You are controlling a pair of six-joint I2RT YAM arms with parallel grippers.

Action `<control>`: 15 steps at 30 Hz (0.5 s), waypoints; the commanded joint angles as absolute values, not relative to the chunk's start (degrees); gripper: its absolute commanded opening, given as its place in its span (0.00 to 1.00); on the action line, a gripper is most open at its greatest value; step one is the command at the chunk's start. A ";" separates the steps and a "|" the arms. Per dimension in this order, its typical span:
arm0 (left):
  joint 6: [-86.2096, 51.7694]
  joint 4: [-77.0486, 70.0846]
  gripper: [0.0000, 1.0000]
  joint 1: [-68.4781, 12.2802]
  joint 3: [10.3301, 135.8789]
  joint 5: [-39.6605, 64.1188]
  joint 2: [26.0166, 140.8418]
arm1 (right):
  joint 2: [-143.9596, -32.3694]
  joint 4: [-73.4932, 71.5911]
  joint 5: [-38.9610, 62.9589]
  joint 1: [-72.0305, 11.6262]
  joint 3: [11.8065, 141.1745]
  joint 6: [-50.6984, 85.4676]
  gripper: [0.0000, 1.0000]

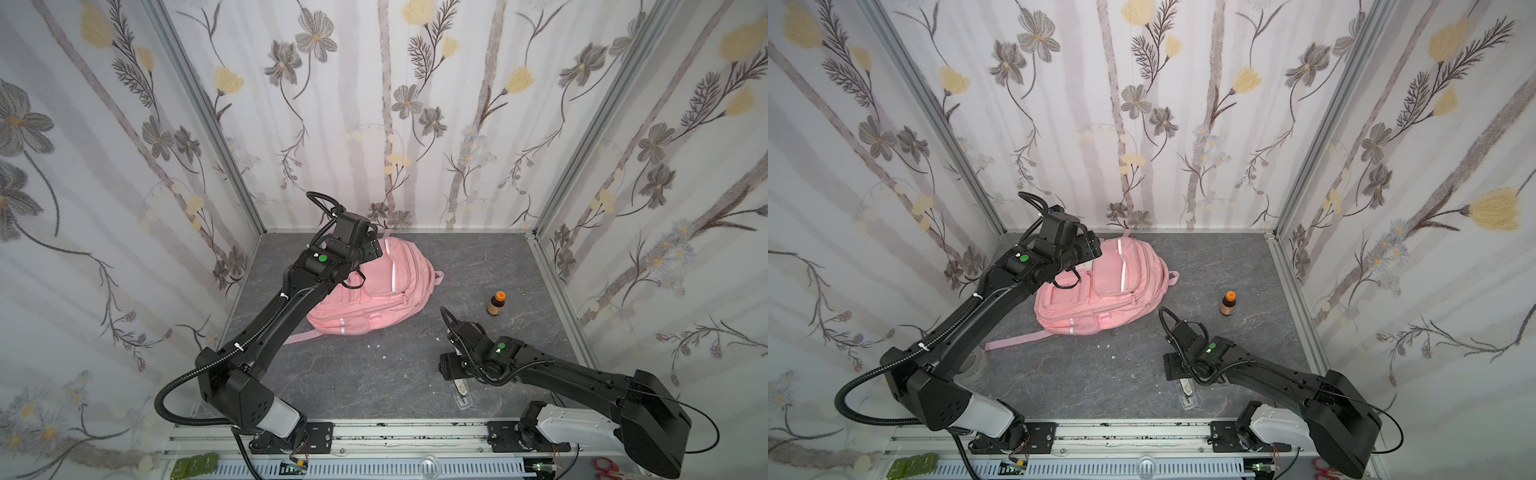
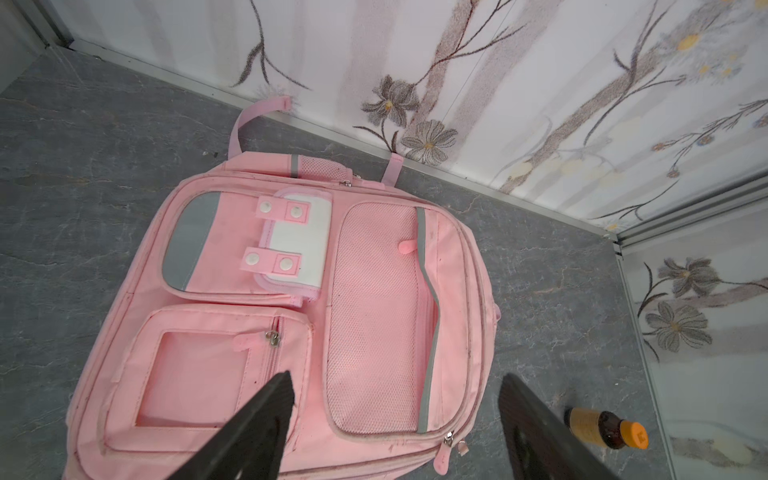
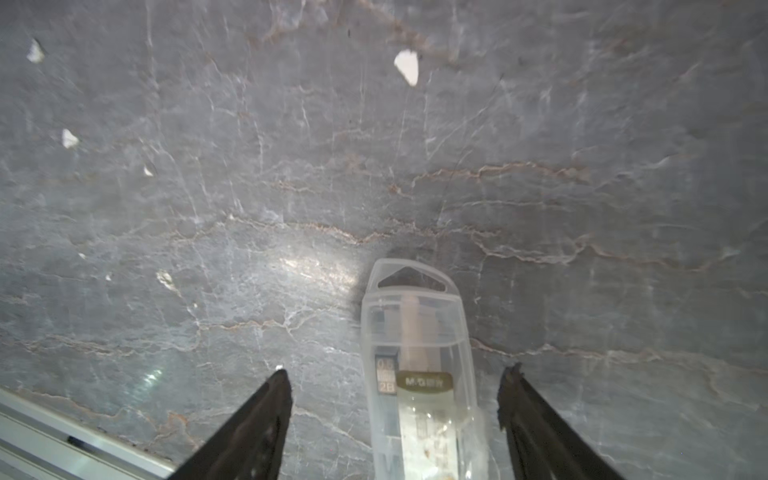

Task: Pack books, pencil case, and school supplies into a backpack
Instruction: Pick up the compass set from the bottom-center of the table.

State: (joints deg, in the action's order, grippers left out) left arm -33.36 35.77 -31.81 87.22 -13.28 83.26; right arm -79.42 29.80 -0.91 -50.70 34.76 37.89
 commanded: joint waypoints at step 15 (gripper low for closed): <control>-31.41 36.98 0.78 -32.31 77.74 -17.13 72.42 | -86.90 32.67 -7.16 -56.21 36.30 40.52 0.70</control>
